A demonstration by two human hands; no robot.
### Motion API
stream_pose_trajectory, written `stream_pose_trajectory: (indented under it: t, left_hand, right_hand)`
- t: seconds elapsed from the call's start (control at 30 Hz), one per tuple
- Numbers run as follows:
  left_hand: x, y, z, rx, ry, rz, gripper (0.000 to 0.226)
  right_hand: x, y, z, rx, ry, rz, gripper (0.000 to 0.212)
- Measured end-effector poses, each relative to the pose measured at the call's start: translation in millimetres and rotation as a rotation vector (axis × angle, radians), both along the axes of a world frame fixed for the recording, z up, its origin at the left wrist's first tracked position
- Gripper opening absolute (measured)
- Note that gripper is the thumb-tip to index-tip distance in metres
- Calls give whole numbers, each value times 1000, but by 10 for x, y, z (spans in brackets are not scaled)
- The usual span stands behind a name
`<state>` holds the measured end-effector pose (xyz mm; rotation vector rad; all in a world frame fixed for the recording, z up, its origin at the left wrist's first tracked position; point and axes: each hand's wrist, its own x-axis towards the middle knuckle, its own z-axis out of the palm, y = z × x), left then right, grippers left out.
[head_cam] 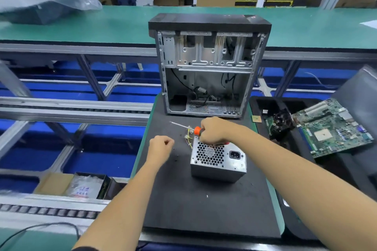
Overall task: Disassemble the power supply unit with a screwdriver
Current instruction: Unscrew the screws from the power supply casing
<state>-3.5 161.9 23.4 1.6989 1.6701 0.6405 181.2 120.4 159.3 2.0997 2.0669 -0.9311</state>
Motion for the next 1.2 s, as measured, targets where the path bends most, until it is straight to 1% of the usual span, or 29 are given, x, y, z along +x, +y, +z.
stream_pose_trajectory:
  t: [0.07, 0.17, 0.27, 0.33, 0.37, 0.43, 0.53, 0.63, 0.77, 0.93, 1.0, 1.13, 1.2]
  left_hand:
    - [1, 19, -118, 11, 89, -33, 24]
    - [-15, 53, -261, 33, 102, -24, 23]
    - [-11, 94, -351, 7, 175, -56, 10]
    - [-7, 103, -392, -8, 257, -117, 9]
    - [-8, 104, -416, -11, 268, -121, 9]
    - [-12, 107, -438, -47, 213, -70, 10]
    - [-27, 145, -415, -130, 83, 18, 13]
    - [-22, 163, -357, -161, 87, -2, 10]
    - [-6, 155, -340, -147, 124, -16, 4]
    - [-14, 139, -360, -137, 124, -3, 4]
    - [-14, 129, -355, -116, 124, -4, 7]
    - [-16, 65, -320, -53, 117, 31, 22]
    - [-18, 24, -258, 17, 83, 84, 21]
  right_hand:
    - [-31, 37, -97, -5, 5, 14, 14]
    - [-22, 47, -220, 50, -2, 34, 18]
    - [14, 33, -319, 99, -26, 74, 16]
    - [29, 30, -345, 104, -22, 80, 18]
    - [31, 34, -348, 100, -14, 74, 18]
    - [37, 46, -344, 91, 5, 63, 22]
    - [38, 69, -326, 75, 0, 75, 26]
    - [30, 97, -289, 43, -20, 87, 23]
    - [13, 124, -213, -19, -22, 87, 18]
    - [-6, 107, -192, -21, -28, 92, 17]
    - [-14, 87, -188, -17, -30, 89, 16]
    - [-21, 27, -148, 23, -27, 88, 11]
    - [-7, -20, -89, 71, -23, 74, 12]
